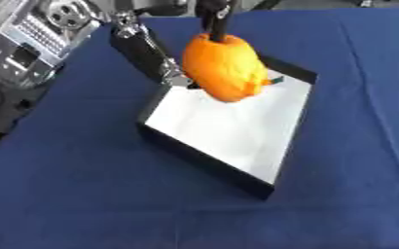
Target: Pick up objects on the table and place them in the box.
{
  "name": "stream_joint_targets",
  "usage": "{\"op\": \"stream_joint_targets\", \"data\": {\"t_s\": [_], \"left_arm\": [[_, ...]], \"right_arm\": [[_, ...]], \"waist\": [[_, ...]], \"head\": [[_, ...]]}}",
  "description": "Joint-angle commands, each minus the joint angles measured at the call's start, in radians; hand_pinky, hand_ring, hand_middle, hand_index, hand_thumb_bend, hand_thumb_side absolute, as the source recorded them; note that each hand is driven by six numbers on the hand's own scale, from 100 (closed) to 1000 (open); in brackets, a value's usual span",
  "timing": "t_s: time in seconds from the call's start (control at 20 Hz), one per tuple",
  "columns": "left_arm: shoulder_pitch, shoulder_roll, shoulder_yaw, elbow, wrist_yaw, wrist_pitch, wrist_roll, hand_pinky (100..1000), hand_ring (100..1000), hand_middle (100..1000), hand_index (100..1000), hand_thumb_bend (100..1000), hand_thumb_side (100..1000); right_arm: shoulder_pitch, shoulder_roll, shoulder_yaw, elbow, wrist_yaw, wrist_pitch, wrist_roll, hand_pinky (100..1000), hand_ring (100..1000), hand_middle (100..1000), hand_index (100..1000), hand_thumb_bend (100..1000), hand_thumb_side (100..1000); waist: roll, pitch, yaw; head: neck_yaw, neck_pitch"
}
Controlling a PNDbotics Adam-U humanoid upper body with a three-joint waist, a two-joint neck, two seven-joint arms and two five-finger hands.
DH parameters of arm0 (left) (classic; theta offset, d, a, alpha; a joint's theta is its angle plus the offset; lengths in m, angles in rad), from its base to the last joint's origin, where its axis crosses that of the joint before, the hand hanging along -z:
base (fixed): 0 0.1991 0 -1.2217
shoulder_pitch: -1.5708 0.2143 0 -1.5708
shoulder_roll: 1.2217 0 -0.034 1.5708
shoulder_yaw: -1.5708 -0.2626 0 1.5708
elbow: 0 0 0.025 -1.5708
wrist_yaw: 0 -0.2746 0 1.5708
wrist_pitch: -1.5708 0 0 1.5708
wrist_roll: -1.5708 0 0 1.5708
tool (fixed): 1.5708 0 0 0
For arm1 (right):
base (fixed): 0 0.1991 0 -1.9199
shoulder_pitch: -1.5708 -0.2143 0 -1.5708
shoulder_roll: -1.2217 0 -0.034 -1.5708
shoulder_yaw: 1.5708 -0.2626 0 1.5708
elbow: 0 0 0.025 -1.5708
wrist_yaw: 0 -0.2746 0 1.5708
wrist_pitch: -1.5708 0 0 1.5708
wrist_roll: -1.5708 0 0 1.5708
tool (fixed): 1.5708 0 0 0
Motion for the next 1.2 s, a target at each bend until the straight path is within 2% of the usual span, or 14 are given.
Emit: {"op": "stream_joint_targets", "data": {"t_s": [0.05, 0.1, 0.15, 0.2, 0.7, 0.95, 1.05, 1.2], "left_arm": [[-0.006, -0.02, 0.032, 0.061, -0.067, -0.009, 0.041, 500, 475, 465, 477, 425, 100], [-0.003, -0.028, 0.036, 0.088, -0.09, -0.015, 0.055, 499, 475, 465, 478, 419, 100], [0.0, -0.036, 0.04, 0.117, -0.111, -0.023, 0.068, 499, 475, 464, 479, 451, 100], [0.003, -0.043, 0.043, 0.144, -0.129, -0.032, 0.079, 499, 475, 465, 479, 406, 100], [0.032, -0.146, 0.092, 0.327, -0.264, -0.097, 0.187, 486, 468, 457, 467, 332, 100], [0.033, -0.182, 0.096, 0.36, -0.306, -0.117, 0.222, 487, 468, 456, 467, 328, 100], [0.032, -0.187, 0.097, 0.364, -0.312, -0.121, 0.233, 490, 470, 460, 472, 346, 100], [0.03, -0.188, 0.097, 0.365, -0.318, -0.12, 0.244, 504, 480, 475, 492, 326, 100]], "right_arm": [[-0.016, -0.035, -0.002, -0.005, 0.001, -0.003, 0.006, 964, 867, 829, 829, 100, 522], [-0.016, -0.035, -0.002, -0.005, 0.001, -0.004, 0.008, 964, 868, 829, 829, 100, 521], [-0.015, -0.035, -0.001, -0.004, 0.001, -0.004, 0.009, 964, 868, 829, 830, 100, 508], [-0.015, -0.035, -0.001, -0.004, 0.002, -0.004, 0.009, 964, 868, 829, 830, 100, 520], [-0.023, -0.022, 0.006, 0.0, 0.002, -0.005, 0.021, 966, 869, 829, 830, 100, 516], [-0.022, -0.017, 0.011, 0.005, 0.005, -0.003, 0.028, 967, 870, 829, 830, 100, 513], [-0.019, -0.016, 0.013, 0.008, 0.008, -0.003, 0.031, 968, 870, 829, 830, 100, 513], [-0.016, -0.016, 0.014, 0.012, 0.01, -0.002, 0.033, 968, 870, 830, 830, 100, 513]], "waist": [[-0.003, -0.013, -0.003], [-0.004, -0.012, -0.004], [-0.004, -0.011, -0.004], [-0.004, -0.009, -0.005], [-0.01, 0.007, -0.019], [-0.007, 0.011, -0.025], [-0.004, 0.012, -0.027], [-0.001, 0.012, -0.029]], "head": [[-0.004, -0.001], [-0.003, -0.001], [-0.003, -0.001], [-0.002, -0.001], [0.009, -0.001], [0.01, -0.001], [0.01, -0.001], [0.01, -0.001]]}}
